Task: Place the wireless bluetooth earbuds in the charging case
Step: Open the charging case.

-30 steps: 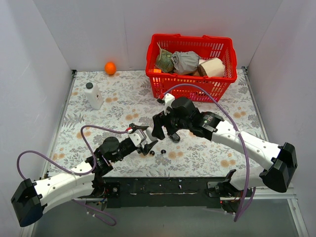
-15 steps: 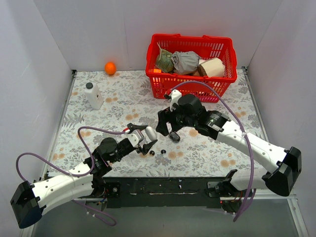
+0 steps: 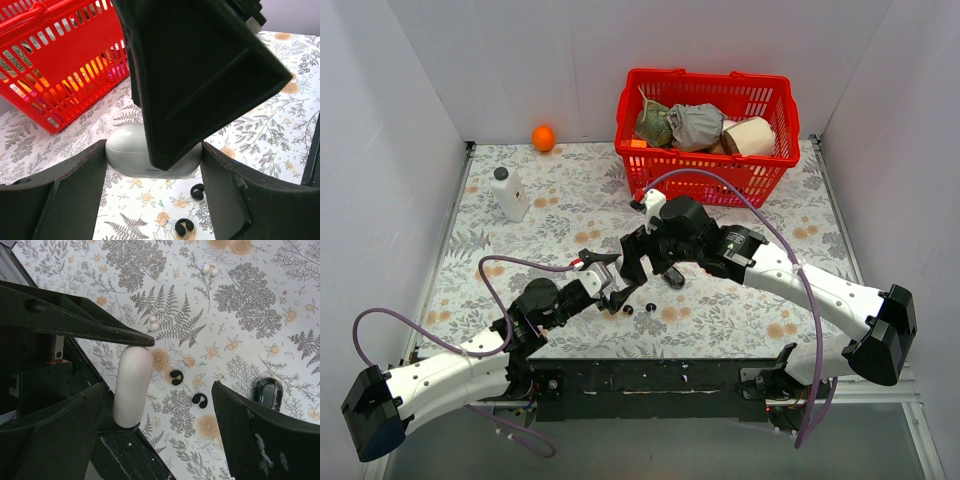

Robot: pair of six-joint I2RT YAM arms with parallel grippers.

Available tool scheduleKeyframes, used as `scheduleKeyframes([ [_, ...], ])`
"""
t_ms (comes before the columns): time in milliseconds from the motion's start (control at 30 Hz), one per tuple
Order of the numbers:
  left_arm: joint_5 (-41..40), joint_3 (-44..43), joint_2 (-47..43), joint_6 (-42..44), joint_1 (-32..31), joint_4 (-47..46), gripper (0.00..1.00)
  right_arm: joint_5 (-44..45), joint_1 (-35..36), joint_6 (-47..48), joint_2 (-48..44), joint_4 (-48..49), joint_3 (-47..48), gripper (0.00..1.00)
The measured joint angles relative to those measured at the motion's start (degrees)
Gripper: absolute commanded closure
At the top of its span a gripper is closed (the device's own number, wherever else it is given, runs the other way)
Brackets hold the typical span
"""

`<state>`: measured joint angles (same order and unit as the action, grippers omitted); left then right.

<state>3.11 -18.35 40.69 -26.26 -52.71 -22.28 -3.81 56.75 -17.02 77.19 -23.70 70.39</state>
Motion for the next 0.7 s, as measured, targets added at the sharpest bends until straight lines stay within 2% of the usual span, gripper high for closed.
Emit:
scheduleKeyframes([
  [400,0.4,0.0,-1.1,-0.3,0.0,0.9,1.00,1.5,-0.5,-1.6,0.3,-0.9,0.0,0.18],
  [700,0.3,0.0,-1.8,-0.3,0.0,1.8,1.00,1.3,-1.9,-2.3,-1.9,-0.6,-0.9,0.22],
])
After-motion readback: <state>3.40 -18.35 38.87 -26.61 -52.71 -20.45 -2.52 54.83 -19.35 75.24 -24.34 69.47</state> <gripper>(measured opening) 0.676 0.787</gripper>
